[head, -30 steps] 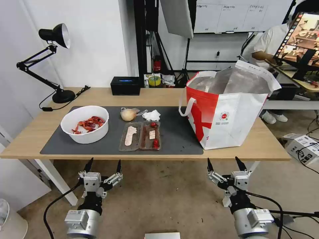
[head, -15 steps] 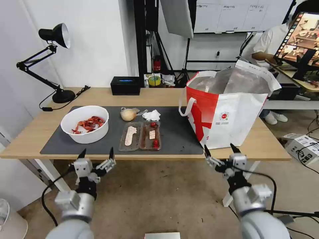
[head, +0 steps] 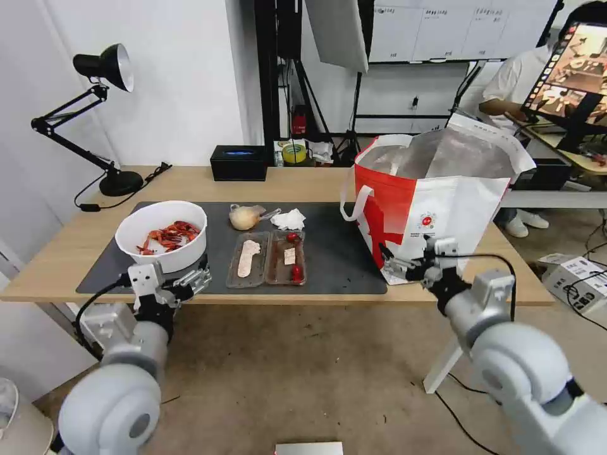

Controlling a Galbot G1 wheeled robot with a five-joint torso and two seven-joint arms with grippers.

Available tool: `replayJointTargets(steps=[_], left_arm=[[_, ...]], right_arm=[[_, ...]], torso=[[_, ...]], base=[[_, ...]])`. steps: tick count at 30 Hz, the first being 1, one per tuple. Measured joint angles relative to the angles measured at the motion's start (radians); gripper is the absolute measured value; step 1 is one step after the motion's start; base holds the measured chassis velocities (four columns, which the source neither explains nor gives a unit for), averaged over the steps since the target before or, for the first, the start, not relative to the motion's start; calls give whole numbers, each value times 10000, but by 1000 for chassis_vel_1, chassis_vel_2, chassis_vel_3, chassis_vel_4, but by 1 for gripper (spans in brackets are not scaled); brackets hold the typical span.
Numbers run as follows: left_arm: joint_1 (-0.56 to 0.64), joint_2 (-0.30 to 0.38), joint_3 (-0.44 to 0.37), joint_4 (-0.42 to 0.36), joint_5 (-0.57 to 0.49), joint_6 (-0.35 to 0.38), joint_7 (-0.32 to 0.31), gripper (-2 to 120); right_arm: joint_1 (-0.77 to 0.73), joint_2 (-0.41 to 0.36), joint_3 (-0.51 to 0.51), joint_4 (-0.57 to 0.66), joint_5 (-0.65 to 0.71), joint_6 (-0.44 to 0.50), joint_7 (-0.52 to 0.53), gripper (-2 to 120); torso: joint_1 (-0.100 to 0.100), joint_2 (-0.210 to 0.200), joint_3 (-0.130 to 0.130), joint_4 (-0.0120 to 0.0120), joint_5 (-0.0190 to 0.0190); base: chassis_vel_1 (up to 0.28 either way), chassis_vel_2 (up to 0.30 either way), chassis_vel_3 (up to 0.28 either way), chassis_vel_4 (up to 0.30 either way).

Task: Pick up the trash from the table and place it into the takeout bag.

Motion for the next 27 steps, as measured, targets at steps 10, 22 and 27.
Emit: replayJointTargets(steps=[10, 22, 27], left_arm=[[-11, -16, 113, 257, -159, 172, -59, 100], [-9, -81, 240, 323, -479, 166, -133, 100], [-136, -67, 257, 313, -1122, 266, -539, 100]], right_arm=[[666, -176, -822, -470, 714, -698, 485, 100], [645, -12, -929, -540, 646, -557, 357, 100], [675, 36, -932, -545, 629, -510, 287, 100]], torso=[[0, 0, 0, 0, -1], [0, 0, 0, 2, -5], [0, 0, 0, 1, -5]], base=[[0, 0, 0, 0], [0, 0, 0, 0], [0, 0, 0, 0]])
